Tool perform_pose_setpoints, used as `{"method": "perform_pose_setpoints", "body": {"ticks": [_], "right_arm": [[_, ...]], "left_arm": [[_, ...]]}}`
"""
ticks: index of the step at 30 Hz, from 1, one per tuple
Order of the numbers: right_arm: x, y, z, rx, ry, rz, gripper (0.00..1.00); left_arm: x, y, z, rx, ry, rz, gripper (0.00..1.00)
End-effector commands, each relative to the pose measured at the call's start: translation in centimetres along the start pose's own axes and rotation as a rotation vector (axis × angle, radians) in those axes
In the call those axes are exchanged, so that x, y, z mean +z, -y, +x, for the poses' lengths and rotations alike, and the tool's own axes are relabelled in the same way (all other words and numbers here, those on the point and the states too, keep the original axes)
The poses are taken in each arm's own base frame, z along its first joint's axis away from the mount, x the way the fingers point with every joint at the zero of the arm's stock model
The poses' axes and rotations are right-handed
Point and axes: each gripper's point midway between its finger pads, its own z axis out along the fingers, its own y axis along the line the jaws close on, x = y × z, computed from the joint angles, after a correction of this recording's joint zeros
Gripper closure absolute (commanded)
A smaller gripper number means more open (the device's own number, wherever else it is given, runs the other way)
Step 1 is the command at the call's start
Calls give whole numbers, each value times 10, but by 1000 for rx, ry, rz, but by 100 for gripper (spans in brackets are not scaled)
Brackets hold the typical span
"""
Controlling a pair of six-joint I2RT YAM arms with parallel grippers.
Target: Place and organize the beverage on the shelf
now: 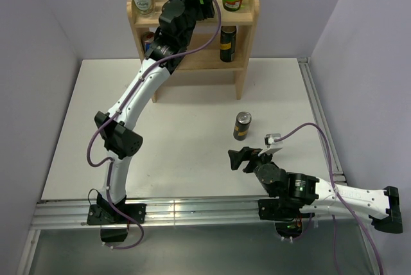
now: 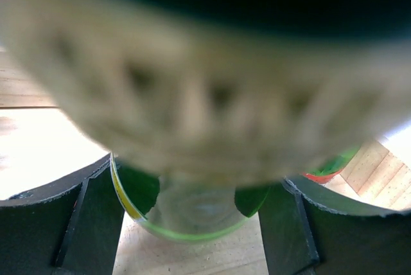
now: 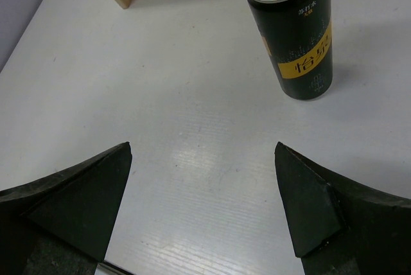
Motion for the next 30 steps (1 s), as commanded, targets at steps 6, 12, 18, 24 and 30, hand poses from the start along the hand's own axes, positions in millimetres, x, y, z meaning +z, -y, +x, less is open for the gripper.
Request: {"method": "perform_pose_setpoints", "body": {"ticks": [6,12,18,24,30], "right_arm": [[1,-2,-5,20,27,-1,1],[1,-2,-5,17,25,1,1],[1,-3,-5,13,25,2,1],[2,-2,-5,8,26,13,1],[2,-2,-4,4,23,14,1]], "left_arm": [[-14,18,-65,-77,147,91,100],[-55,20,-103,-82,169,90,100],[-89,22,-126,-57,165,105,100],[-121,23,-102,-58,42,133,100],[-173,17,-33,-67,-88,132,100]]}}
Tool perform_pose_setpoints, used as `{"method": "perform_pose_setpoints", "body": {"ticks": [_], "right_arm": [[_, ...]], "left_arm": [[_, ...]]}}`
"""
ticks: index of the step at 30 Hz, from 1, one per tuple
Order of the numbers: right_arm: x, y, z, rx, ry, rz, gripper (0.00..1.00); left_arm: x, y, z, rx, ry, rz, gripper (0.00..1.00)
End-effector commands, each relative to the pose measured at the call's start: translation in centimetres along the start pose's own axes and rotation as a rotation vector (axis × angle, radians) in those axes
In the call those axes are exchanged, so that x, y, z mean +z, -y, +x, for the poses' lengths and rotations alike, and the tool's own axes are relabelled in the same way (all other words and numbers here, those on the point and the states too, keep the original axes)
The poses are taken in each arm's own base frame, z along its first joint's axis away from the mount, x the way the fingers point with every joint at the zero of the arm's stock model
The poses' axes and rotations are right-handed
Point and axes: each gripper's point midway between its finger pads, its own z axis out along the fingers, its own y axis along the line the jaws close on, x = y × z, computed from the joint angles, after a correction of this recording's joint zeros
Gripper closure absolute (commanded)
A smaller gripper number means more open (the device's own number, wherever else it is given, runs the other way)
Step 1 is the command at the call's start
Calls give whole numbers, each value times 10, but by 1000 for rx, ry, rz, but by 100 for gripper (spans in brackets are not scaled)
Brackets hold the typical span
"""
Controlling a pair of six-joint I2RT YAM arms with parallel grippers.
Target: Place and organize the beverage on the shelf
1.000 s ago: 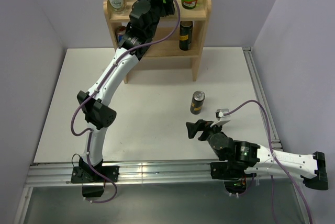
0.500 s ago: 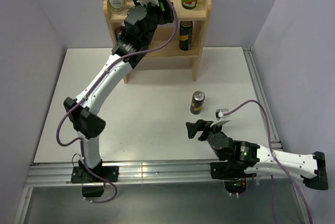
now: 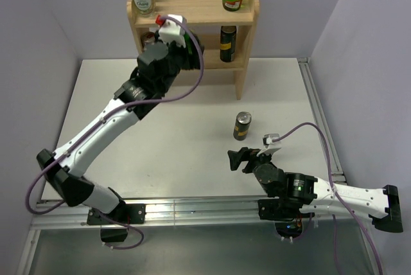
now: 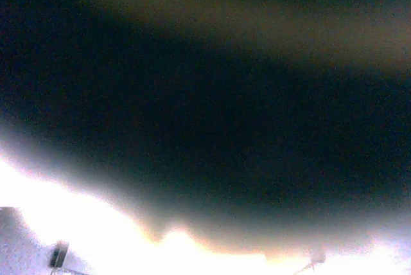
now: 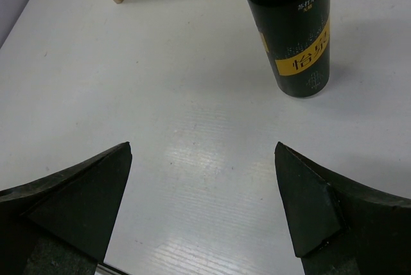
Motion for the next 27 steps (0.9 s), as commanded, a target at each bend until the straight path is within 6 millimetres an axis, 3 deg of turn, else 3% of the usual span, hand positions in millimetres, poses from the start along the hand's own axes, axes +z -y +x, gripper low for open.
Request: {"method": "perform_pose_setpoints", "body": {"ticks": [1,3,4,5,7,8,10,11,13,14,18,21,27], "right_arm": [[0,-3,-9,31,35,1,1],[0,-3,-9,32,36,-2,1],[0,-3,-9,31,36,0,1],[-1,-3,-9,34,37,-3,1],[-1,-3,-10,39,39,-3,1],[-1,-3,-9,34,38,-1,1],[-1,-3,-10,39,40,1,1],[-1,-2,-10,35,39,2,1],[-1,-2,-10,37,41,6,1],[-1,-1,-9,37,40,6,1],[-1,-1,-10,39,41,8,1],[-1,-1,-10,40,42,9,1],[0,-1,-10,37,41,13,1]], "left_arm": [[-39,7,-19,-111,105,40,100],[-47,4,1,-115,80,35,100],[-56,3,0,-129,93,42,100],[-58,-1,28,-134,46,33,100],[-66,-3,42,-146,26,39,100],[-68,-5,69,-152,-16,35,100],[-72,-6,91,-156,-44,34,100],[-75,-5,115,-168,-69,39,100],[-76,-3,139,-176,-98,49,100],[-79,-2,164,-180,-138,49,100],[-77,14,216,-195,-189,79,100],[-75,27,247,-198,-225,89,100],[-67,46,278,-211,-246,89,100]]}}
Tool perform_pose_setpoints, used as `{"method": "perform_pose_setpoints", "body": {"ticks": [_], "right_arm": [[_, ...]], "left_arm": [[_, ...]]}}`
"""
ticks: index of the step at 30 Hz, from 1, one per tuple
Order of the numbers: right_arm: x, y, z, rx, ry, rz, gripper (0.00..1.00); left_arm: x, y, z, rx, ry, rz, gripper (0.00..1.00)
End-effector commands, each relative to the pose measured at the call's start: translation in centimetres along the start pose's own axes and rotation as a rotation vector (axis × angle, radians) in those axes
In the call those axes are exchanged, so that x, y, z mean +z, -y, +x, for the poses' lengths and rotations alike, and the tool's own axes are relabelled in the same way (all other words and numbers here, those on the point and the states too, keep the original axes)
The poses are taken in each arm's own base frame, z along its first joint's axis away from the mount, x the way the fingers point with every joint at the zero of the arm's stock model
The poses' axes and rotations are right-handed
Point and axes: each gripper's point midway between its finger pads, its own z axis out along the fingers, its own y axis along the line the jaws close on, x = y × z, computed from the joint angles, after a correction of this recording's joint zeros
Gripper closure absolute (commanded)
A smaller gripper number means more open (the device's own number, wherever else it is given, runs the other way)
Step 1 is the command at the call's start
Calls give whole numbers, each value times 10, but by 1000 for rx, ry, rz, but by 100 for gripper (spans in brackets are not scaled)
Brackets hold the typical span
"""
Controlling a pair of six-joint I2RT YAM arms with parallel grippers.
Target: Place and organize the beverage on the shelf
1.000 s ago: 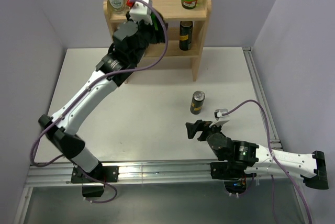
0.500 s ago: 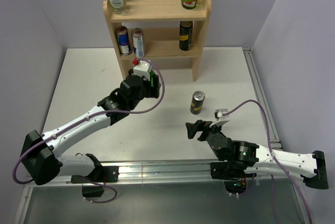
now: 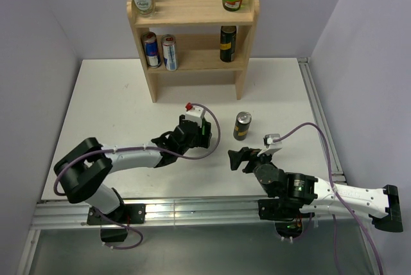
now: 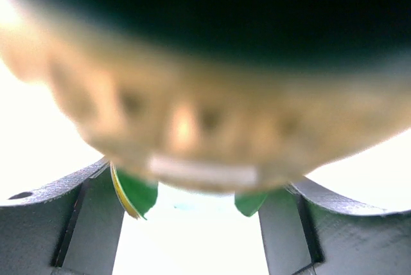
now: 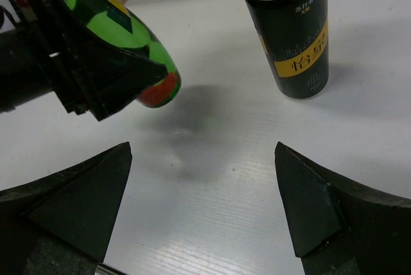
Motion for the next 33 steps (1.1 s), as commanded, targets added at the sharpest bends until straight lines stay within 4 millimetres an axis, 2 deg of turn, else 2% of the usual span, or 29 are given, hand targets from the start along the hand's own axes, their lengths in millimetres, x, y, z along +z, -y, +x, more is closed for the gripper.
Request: {"method": "perform_pose_setpoints", "body": {"ticks": [1,5,9,17,21,23,28,29,31,33], "right_arm": [[0,-1,-8,29,34,13,1],[0,-1,-8,29,34,11,1],[0,-1,-8,27,33,14,1],[0,-2,-8,27,34,12,1],[0,-2,-8,26,32,13,1],[0,-2,-7,22,30,13,1],[1,-2,-8,23,31,16,1],[1,-2,-7,21,30,17,1],[1,-2,-6,18,27,16,1],[1,-2,-7,18,28,17,1]], "left_arm": [[2,39,-80,-163,280,97,100],[14,52,-69,-185,259,109,100],[28,61,-45,-178,219,99,100],[35,74,-21,-172,190,109,100],[40,76,-9,-154,168,101,56],[39,79,-5,-145,161,99,42],[40,82,8,-121,138,92,31],[40,81,10,-116,136,83,19],[40,82,14,-105,127,79,11],[39,81,17,-96,125,66,8]]}}
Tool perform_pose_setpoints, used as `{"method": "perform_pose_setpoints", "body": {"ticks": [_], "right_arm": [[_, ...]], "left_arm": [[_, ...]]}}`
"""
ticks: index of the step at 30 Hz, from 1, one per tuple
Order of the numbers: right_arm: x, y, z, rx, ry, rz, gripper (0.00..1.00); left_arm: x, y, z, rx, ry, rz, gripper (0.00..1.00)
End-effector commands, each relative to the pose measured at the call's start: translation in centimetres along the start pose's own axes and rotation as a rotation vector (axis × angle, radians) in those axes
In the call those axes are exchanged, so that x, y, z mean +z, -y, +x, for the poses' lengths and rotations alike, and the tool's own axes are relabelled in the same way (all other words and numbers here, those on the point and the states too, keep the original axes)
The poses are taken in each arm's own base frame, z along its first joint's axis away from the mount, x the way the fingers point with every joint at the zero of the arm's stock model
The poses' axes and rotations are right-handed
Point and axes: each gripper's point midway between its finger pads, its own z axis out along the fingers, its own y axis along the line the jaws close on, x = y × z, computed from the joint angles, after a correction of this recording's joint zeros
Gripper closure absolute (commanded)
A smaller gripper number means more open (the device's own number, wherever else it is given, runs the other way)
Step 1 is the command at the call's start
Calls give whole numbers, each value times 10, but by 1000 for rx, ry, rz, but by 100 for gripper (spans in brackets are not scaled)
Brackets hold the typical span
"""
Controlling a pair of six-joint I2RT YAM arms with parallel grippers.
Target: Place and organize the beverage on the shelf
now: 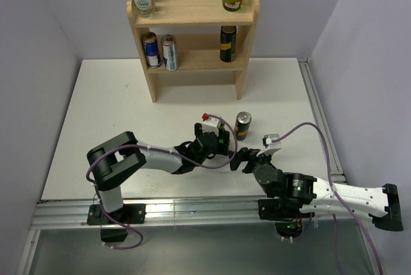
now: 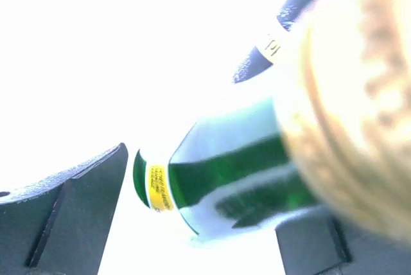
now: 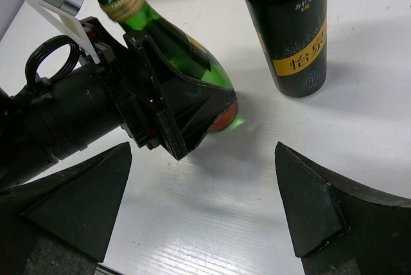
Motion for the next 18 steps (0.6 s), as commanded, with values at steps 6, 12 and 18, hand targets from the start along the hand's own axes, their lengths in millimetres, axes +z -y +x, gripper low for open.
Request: {"method": "perform_pose_setpoints", "body": {"ticks": [6,12,18], "right_arm": [[0,-4,-9,25,28,11,1],[-6,-12,-18,36,20,-33,2],[-19,-28,-48,61,39,-85,2]], "left_arm": [[-9,24,-35,-39,93,21,2],[-39,25,-80,-72,158,12,1],[-85,24,-141,-99,227,26,1]]}}
